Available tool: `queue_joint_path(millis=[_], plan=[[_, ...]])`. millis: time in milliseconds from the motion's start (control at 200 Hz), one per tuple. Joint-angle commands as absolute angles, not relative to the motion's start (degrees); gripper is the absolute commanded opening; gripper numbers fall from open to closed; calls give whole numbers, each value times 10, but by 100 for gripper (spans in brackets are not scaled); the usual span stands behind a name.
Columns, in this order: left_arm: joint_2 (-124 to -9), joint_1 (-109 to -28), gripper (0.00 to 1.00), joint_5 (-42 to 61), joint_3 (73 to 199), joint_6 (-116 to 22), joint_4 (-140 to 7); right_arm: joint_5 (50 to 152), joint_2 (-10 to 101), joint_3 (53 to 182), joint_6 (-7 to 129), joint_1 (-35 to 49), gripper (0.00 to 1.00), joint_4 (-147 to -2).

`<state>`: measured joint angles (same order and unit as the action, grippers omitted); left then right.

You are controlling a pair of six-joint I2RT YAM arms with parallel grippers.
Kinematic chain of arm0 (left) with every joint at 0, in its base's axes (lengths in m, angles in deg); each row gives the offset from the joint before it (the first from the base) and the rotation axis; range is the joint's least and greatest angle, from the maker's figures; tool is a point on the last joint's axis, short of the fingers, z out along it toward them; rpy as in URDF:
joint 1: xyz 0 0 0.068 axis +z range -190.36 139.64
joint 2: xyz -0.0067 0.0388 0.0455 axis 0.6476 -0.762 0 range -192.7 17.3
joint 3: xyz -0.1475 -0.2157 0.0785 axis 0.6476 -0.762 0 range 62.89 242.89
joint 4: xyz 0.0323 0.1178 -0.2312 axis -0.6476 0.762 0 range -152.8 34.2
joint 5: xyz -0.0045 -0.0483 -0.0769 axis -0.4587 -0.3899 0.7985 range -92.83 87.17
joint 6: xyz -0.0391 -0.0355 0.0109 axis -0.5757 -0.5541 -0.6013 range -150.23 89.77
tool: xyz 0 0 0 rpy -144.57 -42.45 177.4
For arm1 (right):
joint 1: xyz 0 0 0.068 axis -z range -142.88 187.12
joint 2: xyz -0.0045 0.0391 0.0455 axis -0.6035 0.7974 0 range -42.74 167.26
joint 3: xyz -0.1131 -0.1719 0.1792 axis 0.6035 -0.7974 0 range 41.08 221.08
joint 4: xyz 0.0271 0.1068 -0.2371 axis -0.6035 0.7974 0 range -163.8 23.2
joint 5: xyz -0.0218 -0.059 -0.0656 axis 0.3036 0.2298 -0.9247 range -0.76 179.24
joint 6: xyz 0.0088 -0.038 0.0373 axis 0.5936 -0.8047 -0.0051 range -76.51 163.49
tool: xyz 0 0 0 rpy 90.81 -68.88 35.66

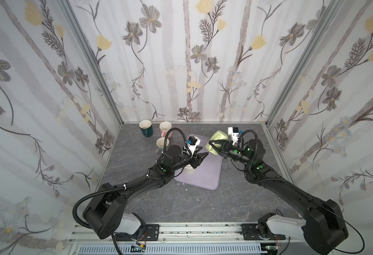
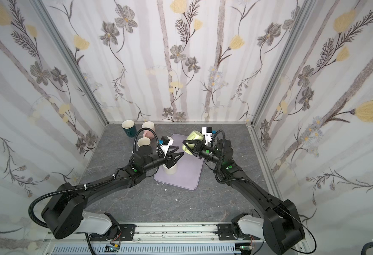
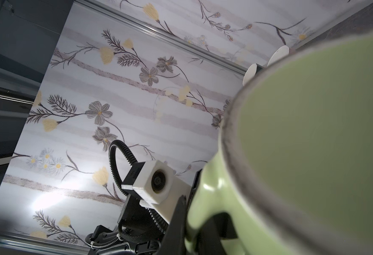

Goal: Turn the mug right side up
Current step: Place the mug at the top-left of the table.

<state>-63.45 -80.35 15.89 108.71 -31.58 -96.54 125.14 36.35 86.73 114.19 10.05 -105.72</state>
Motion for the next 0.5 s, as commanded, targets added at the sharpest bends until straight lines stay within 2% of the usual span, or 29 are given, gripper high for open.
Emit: queue_joint_path(millis=[0,185,495], plan=[[-637,-804,49,123,1078,-296,-1053,1273,370,872,1173,103,0,-1116],[-671,-807,49,112,1084,-276,-1114,1301,389,859,1257,109,0,-1221],[-717,-817,50,126,1103,-240,-1160,1321,399,858,1299,114,0,-1249]])
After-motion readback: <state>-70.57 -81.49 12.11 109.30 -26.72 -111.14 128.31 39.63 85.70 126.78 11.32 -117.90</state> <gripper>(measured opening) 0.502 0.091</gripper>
